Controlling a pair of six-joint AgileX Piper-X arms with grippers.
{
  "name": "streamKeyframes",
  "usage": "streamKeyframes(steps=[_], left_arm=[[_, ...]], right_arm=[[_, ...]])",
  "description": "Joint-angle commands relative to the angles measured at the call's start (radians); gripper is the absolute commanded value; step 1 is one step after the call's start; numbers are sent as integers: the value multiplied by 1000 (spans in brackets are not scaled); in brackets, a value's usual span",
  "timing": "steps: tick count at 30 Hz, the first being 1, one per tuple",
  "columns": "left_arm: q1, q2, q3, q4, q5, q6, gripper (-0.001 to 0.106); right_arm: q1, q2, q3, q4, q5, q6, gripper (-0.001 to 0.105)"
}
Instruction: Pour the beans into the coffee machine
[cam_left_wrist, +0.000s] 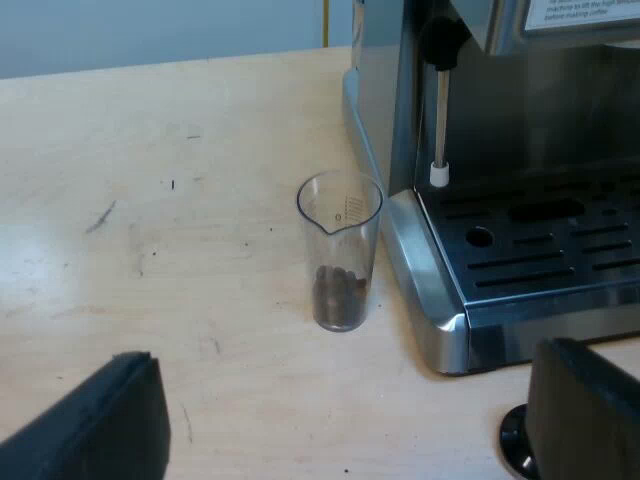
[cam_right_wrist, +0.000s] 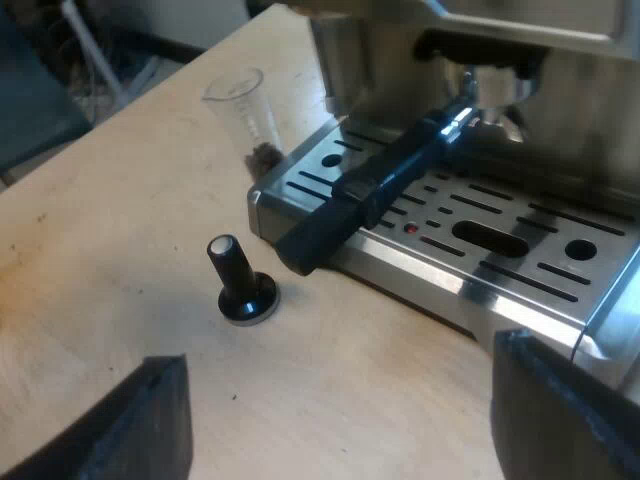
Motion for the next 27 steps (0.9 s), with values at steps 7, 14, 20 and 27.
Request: streamKeyframes(steps=[7, 14, 20, 27], left_arm=[[-3, 10, -7, -44, 0, -12, 85], [-3, 10, 6, -53, 20, -12, 85], [-3, 10, 28, -57, 36, -12, 85], [-3, 10, 60, -86, 35, -12, 85]], right_arm=[[149, 65, -7, -103, 145, -20, 64], [255, 157, -5, -138, 179, -18, 64], [343, 226, -5, -206, 258, -11, 64], [419, 289, -5, -277, 321, -10, 64]])
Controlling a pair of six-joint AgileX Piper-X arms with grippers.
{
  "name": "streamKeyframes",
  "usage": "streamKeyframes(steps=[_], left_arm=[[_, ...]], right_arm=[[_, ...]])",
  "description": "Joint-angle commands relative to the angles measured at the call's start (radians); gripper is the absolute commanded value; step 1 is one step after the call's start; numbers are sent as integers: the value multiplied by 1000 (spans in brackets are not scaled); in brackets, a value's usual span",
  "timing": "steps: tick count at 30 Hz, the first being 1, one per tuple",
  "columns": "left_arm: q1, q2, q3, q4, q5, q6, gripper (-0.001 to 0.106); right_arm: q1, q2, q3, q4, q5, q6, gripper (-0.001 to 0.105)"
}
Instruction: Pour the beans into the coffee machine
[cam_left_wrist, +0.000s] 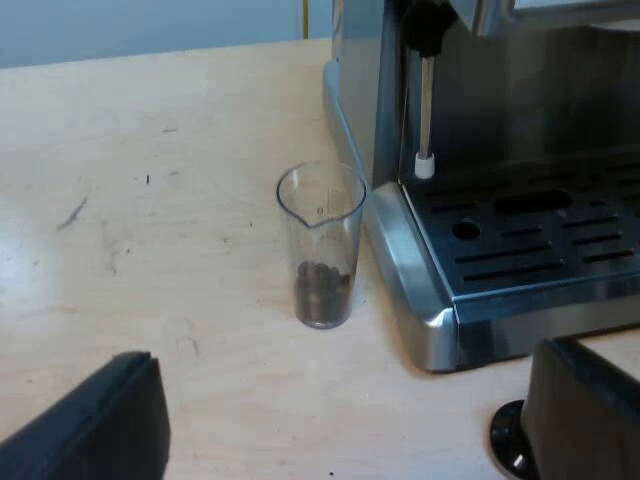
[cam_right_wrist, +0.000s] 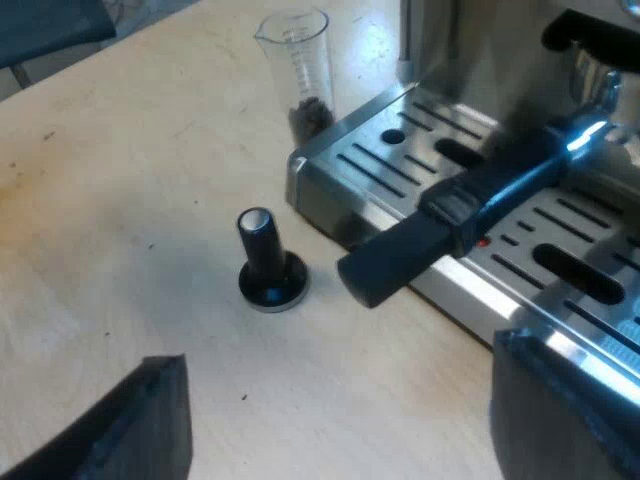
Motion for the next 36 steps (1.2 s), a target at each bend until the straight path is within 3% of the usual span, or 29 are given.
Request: streamKeyframes(steps=[1, 7, 18, 26, 29, 34, 36], left_arm=[[-3, 2, 2, -33, 5, -11, 85], [-3, 2, 14, -91, 5, -11, 85], [-3, 23, 138, -272, -2, -11, 85], [-3, 167, 169, -373, 7, -11, 85], [-8, 235, 169, -419, 52, -11, 85], [-111, 359, 169, -472, 66, -11, 85], [-148, 410, 169, -486, 38, -11, 85]], right_arm=[[22, 14, -5, -44, 34, -7, 64], [38, 40, -5, -111, 47, -7, 64], [38, 44, -5, -141, 68, -7, 64], [38, 44, -5, -141, 68, -7, 64], [38, 44, -5, -146, 68, -7, 64], [38, 44, -5, -146, 68, -7, 64], [38, 44, -5, -146, 68, -7, 64]])
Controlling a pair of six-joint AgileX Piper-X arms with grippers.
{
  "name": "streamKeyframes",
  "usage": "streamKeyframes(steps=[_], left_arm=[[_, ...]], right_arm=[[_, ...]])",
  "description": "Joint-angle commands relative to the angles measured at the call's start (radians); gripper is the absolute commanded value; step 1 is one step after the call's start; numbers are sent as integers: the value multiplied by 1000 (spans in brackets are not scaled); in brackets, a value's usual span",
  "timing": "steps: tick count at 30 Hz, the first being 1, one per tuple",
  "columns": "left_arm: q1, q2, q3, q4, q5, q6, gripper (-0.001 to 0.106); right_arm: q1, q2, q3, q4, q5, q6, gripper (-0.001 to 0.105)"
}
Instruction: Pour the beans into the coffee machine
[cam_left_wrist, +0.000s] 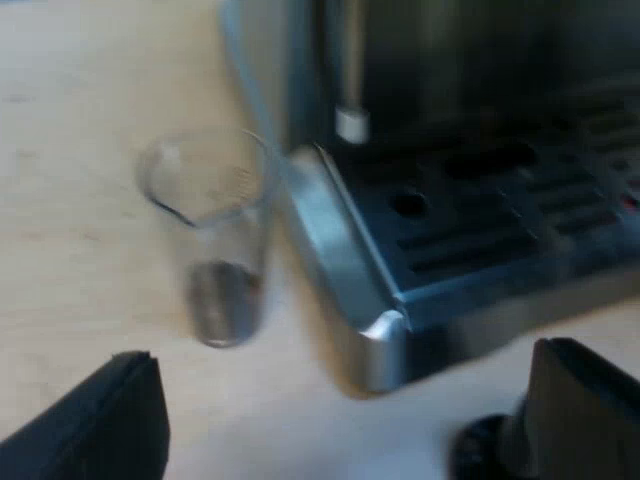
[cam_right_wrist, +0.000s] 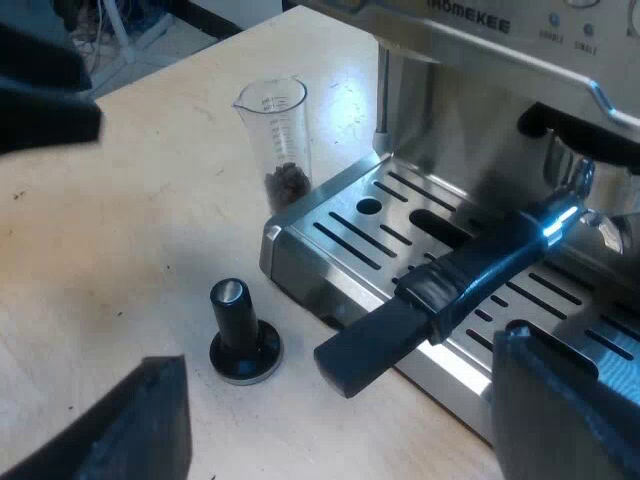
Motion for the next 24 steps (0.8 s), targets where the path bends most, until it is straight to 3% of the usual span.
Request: streamKeyframes(steps=[1, 4, 12, 15, 20, 24], left_arm=[[-49, 72, -2, -40, -52, -9, 85], [-68, 146, -2, -85, -121, -9, 85], [-68, 270, -2, -277, -121, -9, 85], [-68, 340, -2, -343, -163, -11, 85], [-68, 411, -2, -388, -250, -137, 85], [-68, 463, -2, -433, -250, -127, 85]], right_arm=[[3, -2, -5, -17, -1, -10, 64], [3, -2, -5, -17, -1, -10, 64], [3, -2, -5, -17, -1, -10, 64], [3, -2, -5, -17, -1, -10, 64], [3, -2, -5, -17, -1, -10, 64], [3, -2, -5, -17, -1, -10, 64]])
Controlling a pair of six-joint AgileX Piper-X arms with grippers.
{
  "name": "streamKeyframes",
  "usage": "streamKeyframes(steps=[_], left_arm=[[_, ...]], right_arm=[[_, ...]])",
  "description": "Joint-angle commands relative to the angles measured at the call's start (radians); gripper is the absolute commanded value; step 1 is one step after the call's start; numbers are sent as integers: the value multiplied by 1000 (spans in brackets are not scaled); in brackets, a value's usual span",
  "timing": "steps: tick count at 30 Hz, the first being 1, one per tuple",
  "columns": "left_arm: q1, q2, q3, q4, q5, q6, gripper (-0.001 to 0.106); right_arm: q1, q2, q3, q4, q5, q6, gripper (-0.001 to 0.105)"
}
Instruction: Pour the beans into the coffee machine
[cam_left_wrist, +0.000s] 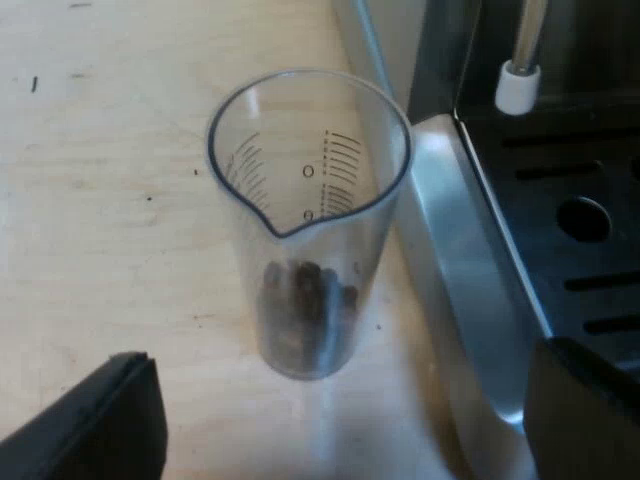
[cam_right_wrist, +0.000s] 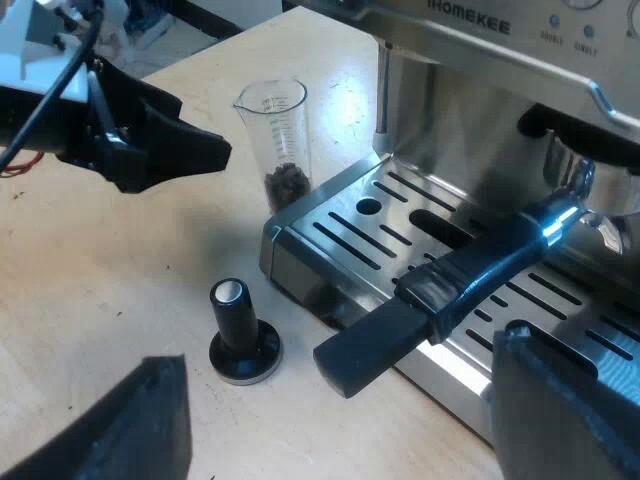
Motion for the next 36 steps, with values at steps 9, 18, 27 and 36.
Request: streamKeyframes(steps=[9, 18, 27, 36], left_arm=[[-4, 72, 79, -330, -18, 100, 85], [-4, 132, 169, -508, -18, 57, 85], [-4, 246, 168, -660, -18, 57, 85], [-4, 360, 168, -790, -33, 57, 85]], right_arm=[[3, -2, -5, -16, -1, -10, 64], [3, -2, -5, -16, -1, -10, 64], [3, -2, -5, -16, -1, -10, 64], [3, -2, -5, -16, -1, -10, 64]])
